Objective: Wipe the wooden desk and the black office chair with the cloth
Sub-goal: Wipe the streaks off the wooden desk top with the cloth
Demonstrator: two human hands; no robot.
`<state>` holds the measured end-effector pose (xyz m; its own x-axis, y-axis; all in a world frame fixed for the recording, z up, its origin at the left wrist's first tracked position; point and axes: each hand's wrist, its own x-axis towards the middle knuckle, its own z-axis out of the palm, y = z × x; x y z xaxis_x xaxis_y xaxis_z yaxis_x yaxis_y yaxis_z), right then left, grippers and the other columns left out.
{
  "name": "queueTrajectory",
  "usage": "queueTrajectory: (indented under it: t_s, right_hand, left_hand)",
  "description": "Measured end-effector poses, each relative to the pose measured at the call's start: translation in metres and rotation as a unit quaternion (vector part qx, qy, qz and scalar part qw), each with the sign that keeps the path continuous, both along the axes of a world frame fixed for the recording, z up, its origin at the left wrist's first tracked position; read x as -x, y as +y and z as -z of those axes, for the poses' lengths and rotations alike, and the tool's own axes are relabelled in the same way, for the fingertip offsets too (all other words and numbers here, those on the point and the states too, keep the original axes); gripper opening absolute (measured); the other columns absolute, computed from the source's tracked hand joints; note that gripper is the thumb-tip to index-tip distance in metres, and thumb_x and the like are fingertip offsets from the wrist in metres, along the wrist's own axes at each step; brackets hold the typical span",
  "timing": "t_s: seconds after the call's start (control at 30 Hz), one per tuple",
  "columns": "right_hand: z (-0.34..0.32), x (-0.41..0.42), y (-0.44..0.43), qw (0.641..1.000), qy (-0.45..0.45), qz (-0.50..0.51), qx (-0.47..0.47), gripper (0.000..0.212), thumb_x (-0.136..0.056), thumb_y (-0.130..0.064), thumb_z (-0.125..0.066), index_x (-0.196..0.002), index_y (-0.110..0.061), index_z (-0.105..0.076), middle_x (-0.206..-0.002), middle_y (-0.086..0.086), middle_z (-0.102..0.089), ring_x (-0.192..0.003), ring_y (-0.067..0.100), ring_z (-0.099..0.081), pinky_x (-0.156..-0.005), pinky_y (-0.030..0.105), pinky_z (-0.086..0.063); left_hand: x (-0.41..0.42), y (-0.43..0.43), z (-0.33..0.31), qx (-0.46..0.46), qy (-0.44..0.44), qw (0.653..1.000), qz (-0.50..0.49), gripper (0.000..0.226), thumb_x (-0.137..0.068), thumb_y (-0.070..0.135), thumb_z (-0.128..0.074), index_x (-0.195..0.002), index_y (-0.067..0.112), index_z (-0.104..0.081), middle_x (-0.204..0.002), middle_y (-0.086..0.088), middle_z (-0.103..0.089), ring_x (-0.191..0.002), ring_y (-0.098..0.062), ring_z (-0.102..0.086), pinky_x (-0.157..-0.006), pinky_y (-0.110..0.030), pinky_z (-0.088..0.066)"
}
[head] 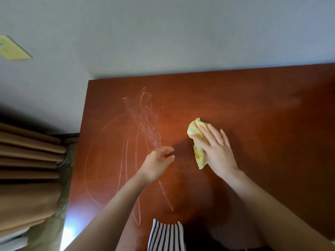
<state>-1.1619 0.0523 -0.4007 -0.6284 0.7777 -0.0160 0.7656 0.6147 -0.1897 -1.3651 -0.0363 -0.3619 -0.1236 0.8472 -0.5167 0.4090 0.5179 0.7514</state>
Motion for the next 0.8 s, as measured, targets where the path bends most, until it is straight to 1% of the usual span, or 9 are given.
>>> queueTrajectory:
  t_s: [0.1,0.17,0.23,0.3,0.33,0.43,0.5,0.6,0.8]
  right_hand:
    - [0.004,-0.011,0.01,0.997,0.025,-0.006,0.071,0.054,-0.085,0.001,-0.056,-0.136,-0.019,-0.05,-0.148,0.006,-0.04,-0.143,0.031,-0.022,-0.113,0.053,-0.026]
    - [0.01,-0.009,0.011,0.994,0.039,-0.003,0.102,0.049,-0.094,-0.018,-0.052,-0.142,-0.018,-0.042,-0.153,0.005,-0.031,-0.145,0.029,-0.014,-0.118,0.046,-0.018]
    - [0.019,0.001,0.01,0.992,-0.01,0.007,0.125,0.065,-0.094,-0.045,-0.046,-0.15,-0.02,-0.022,-0.159,0.005,-0.009,-0.146,0.028,-0.001,-0.117,0.039,-0.011]
    - [0.027,0.013,0.009,0.992,-0.063,0.024,0.106,0.073,-0.094,-0.049,-0.044,-0.152,-0.019,-0.012,-0.159,0.008,0.004,-0.146,0.031,0.002,-0.118,0.042,-0.012]
    - [0.03,0.018,0.013,0.994,-0.065,0.027,0.085,0.07,-0.094,-0.045,-0.047,-0.151,-0.017,-0.016,-0.159,0.012,0.001,-0.146,0.034,-0.003,-0.117,0.043,-0.015]
    - [0.033,0.029,0.043,0.998,-0.045,0.015,0.045,0.06,-0.096,-0.035,-0.05,-0.148,-0.015,-0.029,-0.157,0.016,-0.013,-0.144,0.036,-0.015,-0.116,0.044,-0.021]
    - [0.037,0.041,0.076,0.998,-0.04,0.002,0.048,0.056,-0.097,-0.034,-0.047,-0.148,-0.017,-0.03,-0.157,0.014,-0.013,-0.144,0.035,-0.013,-0.116,0.043,-0.018]
    - [0.04,0.067,0.131,0.998,-0.008,0.001,0.056,0.05,-0.098,-0.032,-0.044,-0.146,-0.021,-0.032,-0.158,0.009,-0.013,-0.146,0.031,-0.009,-0.117,0.04,-0.01]
    - [0.043,0.146,0.209,0.994,0.045,0.061,0.078,0.046,-0.098,-0.029,-0.044,-0.142,-0.019,-0.035,-0.158,0.005,-0.015,-0.145,0.033,-0.006,-0.118,0.042,-0.009]
  left_hand:
    - [-0.001,0.001,0.007,0.003,0.009,1.0,0.016,0.031,-0.096,0.026,-0.053,-0.127,0.023,-0.056,-0.129,0.002,-0.055,-0.113,-0.011,-0.051,-0.087,-0.014,-0.038]
    - [-0.002,0.002,0.013,-0.004,0.032,0.999,0.035,0.033,-0.097,0.027,-0.052,-0.13,0.023,-0.054,-0.132,0.003,-0.05,-0.116,-0.01,-0.046,-0.088,-0.008,-0.036]
    - [-0.002,0.006,0.02,-0.018,0.136,0.987,0.077,0.041,-0.097,0.032,-0.049,-0.138,0.025,-0.045,-0.143,0.002,-0.04,-0.13,-0.017,-0.037,-0.105,-0.023,-0.032]
    - [-0.001,0.011,0.028,-0.032,0.281,0.946,0.159,0.057,-0.098,0.042,-0.044,-0.149,0.026,-0.025,-0.158,0.003,-0.015,-0.144,-0.021,-0.013,-0.117,-0.038,-0.013]
    - [-0.001,0.015,0.033,-0.034,0.336,0.918,0.211,0.066,-0.097,0.048,-0.041,-0.152,0.025,-0.011,-0.16,0.003,0.001,-0.147,-0.022,0.004,-0.118,-0.041,0.0]
    - [0.0,0.025,0.041,-0.039,0.437,0.832,0.339,0.094,-0.091,0.065,-0.036,-0.147,0.016,0.022,-0.151,-0.007,0.034,-0.132,-0.025,0.041,-0.103,-0.049,0.026]
    - [0.002,0.034,0.045,-0.032,0.46,0.805,0.374,0.106,-0.086,0.072,-0.036,-0.143,0.012,0.03,-0.146,-0.011,0.04,-0.125,-0.028,0.046,-0.097,-0.051,0.032]
    - [0.005,0.047,0.049,-0.02,0.466,0.794,0.389,0.116,-0.08,0.077,-0.039,-0.142,0.008,0.032,-0.145,-0.014,0.04,-0.126,-0.031,0.045,-0.095,-0.051,0.033]
    - [0.003,0.051,0.053,0.002,0.448,0.81,0.379,0.12,-0.08,0.072,-0.045,-0.138,0.006,0.036,-0.14,-0.014,0.045,-0.126,-0.029,0.043,-0.093,-0.048,0.035]
